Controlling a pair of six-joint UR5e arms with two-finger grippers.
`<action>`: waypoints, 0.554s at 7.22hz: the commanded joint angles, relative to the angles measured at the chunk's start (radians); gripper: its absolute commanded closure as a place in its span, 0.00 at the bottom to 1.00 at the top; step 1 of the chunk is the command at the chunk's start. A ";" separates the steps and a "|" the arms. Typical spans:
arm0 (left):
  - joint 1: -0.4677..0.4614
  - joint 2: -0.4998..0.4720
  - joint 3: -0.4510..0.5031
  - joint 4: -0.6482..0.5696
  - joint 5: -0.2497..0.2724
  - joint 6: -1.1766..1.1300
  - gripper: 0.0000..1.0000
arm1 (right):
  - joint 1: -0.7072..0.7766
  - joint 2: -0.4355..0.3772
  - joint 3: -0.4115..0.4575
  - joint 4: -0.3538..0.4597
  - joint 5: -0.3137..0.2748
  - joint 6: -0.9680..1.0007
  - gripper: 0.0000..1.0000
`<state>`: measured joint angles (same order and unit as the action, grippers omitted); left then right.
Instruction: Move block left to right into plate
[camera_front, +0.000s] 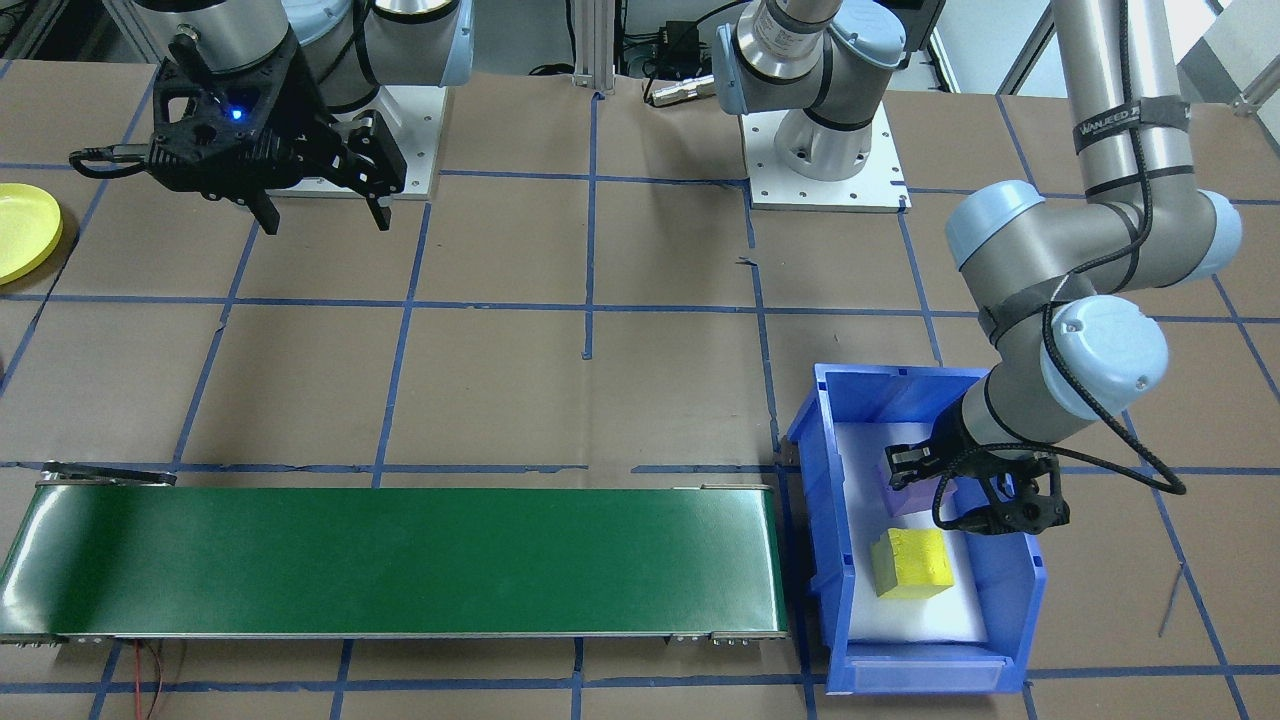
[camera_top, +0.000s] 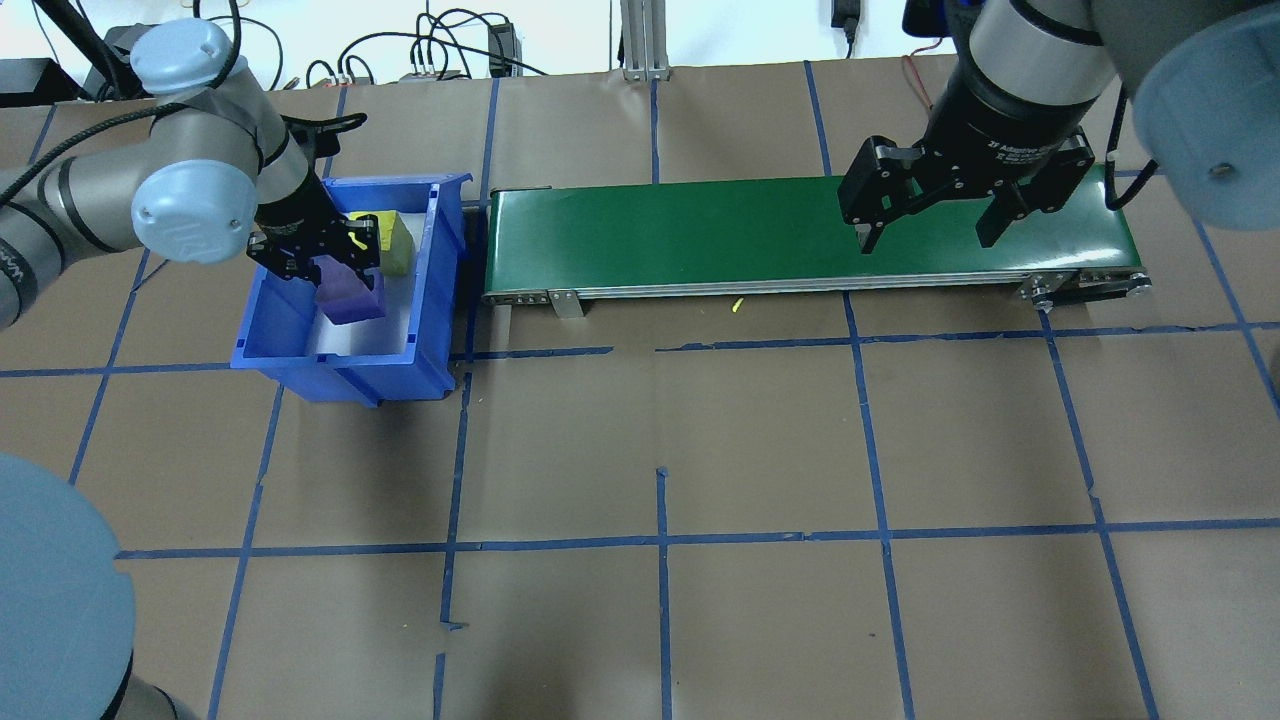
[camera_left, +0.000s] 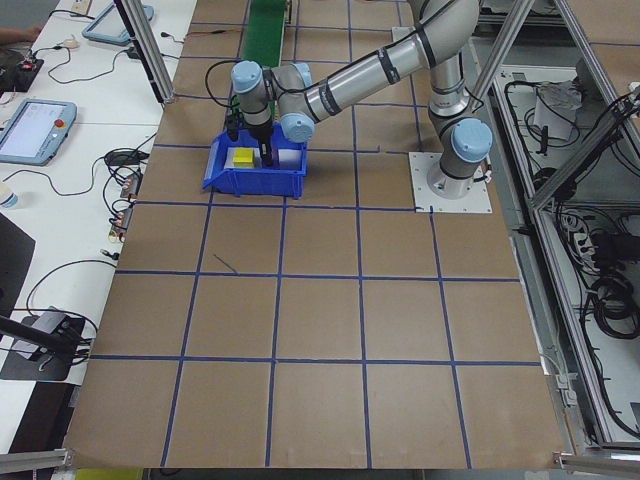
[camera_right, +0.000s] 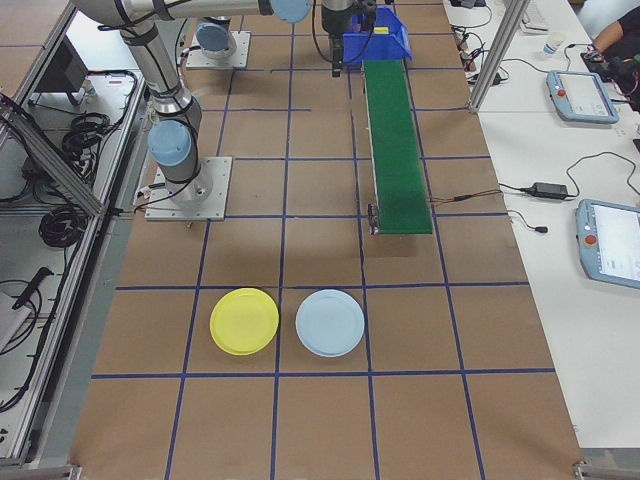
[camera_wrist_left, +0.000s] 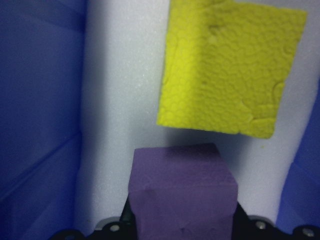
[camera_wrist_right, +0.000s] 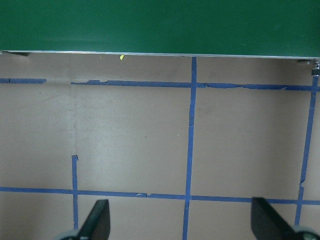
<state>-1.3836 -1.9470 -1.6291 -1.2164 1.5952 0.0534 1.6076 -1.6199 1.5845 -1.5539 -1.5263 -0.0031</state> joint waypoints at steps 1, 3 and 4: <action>-0.002 0.060 0.127 -0.206 0.003 0.000 0.90 | 0.000 0.000 0.000 0.000 0.000 0.000 0.00; -0.023 0.068 0.227 -0.258 -0.010 0.000 0.90 | 0.000 0.000 0.000 0.000 0.000 0.000 0.00; -0.079 0.068 0.242 -0.256 -0.014 0.000 0.90 | 0.000 0.000 0.000 0.000 0.000 -0.002 0.00</action>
<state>-1.4138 -1.8819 -1.4244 -1.4572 1.5883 0.0538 1.6076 -1.6199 1.5846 -1.5539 -1.5263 -0.0035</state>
